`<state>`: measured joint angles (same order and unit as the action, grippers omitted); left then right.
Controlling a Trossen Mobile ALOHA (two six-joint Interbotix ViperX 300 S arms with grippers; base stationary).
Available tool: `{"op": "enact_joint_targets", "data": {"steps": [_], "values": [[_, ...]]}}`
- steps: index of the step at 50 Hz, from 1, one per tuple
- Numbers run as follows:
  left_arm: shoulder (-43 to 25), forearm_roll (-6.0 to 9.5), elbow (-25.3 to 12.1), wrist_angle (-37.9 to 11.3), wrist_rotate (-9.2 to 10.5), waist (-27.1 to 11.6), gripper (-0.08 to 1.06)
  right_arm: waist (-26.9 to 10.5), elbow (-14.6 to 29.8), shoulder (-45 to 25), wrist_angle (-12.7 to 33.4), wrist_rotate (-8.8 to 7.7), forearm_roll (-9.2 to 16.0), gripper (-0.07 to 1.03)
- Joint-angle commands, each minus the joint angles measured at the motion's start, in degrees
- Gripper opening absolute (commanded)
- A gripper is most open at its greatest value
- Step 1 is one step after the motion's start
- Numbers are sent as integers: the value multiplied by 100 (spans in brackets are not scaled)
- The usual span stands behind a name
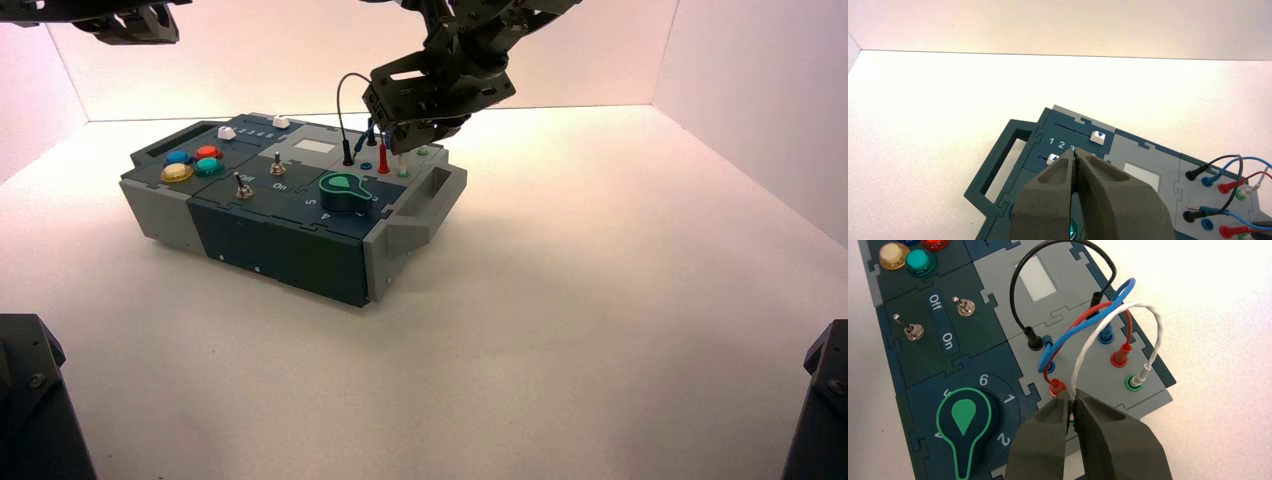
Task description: Insert the white wire.
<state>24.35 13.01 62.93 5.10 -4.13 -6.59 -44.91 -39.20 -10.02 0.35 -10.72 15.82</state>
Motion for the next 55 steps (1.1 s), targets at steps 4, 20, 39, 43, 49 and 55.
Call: {"op": "enact_joint_targets", "data": {"steps": [4,20,39,43,49,55], "values": [[35,-9,-70,53,-9,44,-3,-44,18,114,26,9,9,1],[35,-18,-70,62,0,44,-3,-53,35,105,44,9,0,18],[35,-18,-70,62,0,44,-3,-53,26,132,70,9,0,27],[35,-18,-70,62,0,44,-3,-53,18,185,62,9,9,27],[35,-18,-70,53,-9,44,-3,-53,-26,308,35,9,0,26],[35,-18,-70,62,0,44,-3,-53,-105,457,26,9,0,25]]}}
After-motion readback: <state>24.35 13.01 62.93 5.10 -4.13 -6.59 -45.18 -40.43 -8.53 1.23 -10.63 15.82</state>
